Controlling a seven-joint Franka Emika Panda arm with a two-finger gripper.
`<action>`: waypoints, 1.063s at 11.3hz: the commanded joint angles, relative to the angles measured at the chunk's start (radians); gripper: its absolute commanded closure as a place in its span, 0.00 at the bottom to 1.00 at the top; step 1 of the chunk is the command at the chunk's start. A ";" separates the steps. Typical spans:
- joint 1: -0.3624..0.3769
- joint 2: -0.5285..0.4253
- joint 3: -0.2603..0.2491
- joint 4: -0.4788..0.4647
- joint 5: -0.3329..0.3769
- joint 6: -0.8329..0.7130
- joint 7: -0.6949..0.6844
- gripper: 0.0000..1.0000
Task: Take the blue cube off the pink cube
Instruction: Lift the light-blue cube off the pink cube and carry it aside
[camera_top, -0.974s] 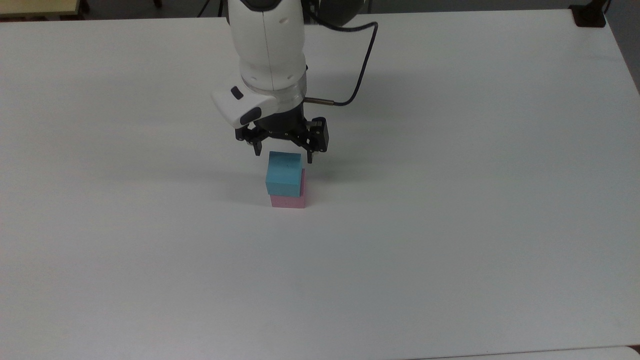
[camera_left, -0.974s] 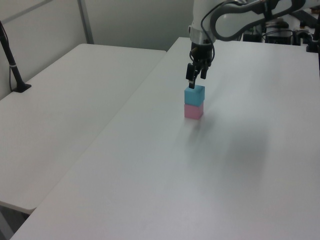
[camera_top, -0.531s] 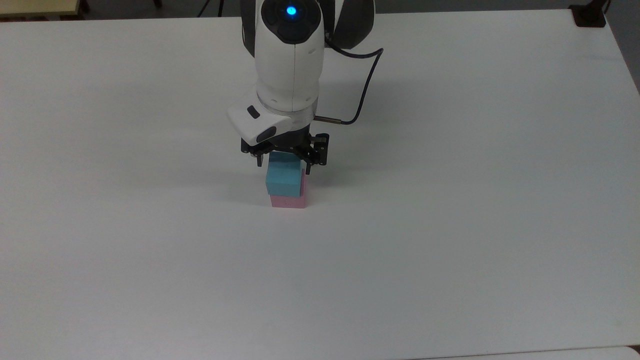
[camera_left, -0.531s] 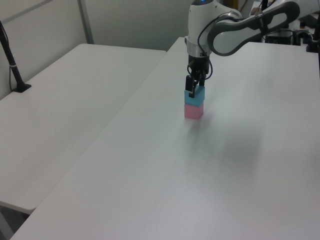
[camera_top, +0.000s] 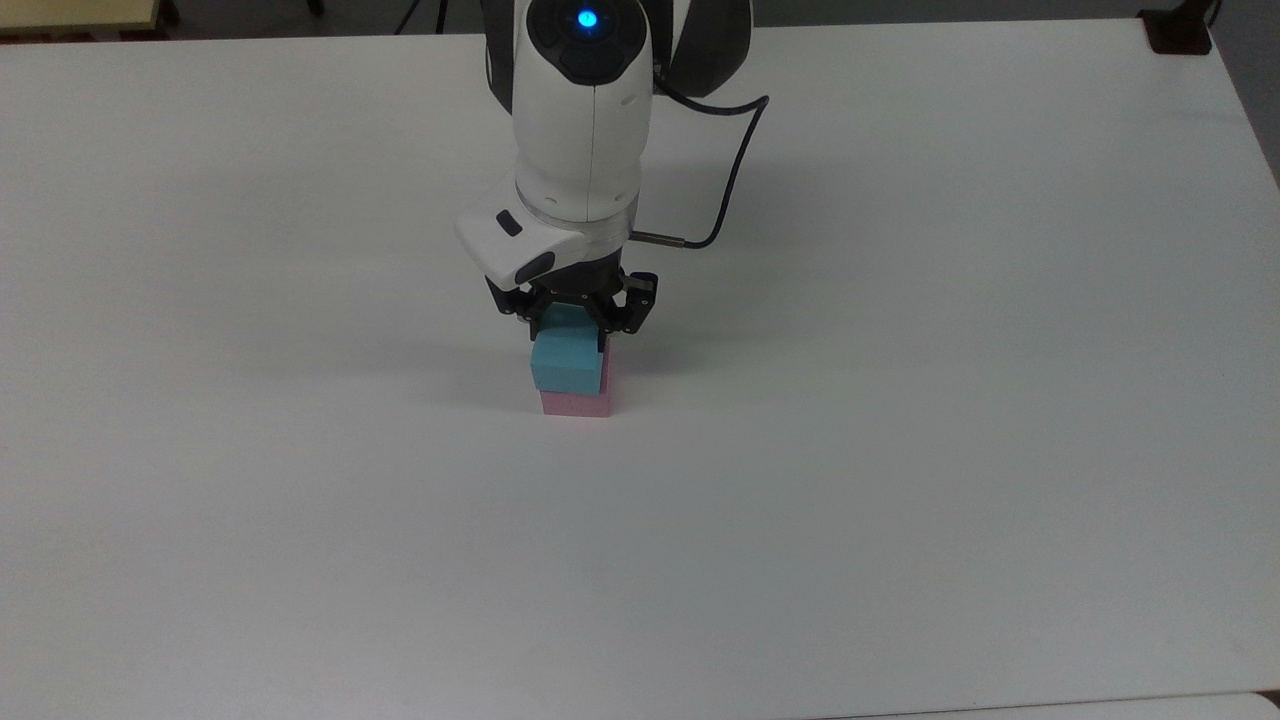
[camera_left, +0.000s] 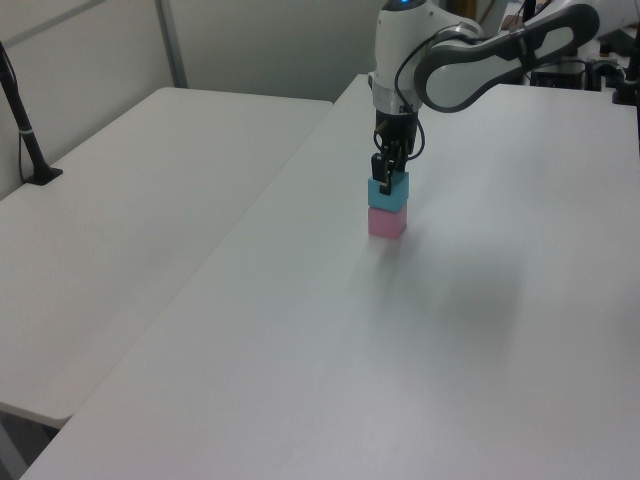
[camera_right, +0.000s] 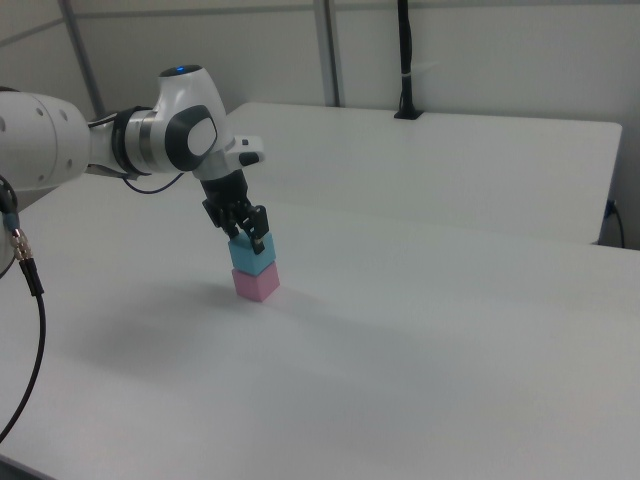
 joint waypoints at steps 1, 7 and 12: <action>-0.038 -0.084 0.002 -0.018 -0.009 0.000 0.013 0.40; -0.257 -0.124 -0.009 -0.024 -0.025 -0.066 -0.388 0.41; -0.376 -0.071 -0.007 -0.052 -0.055 -0.054 -0.485 0.41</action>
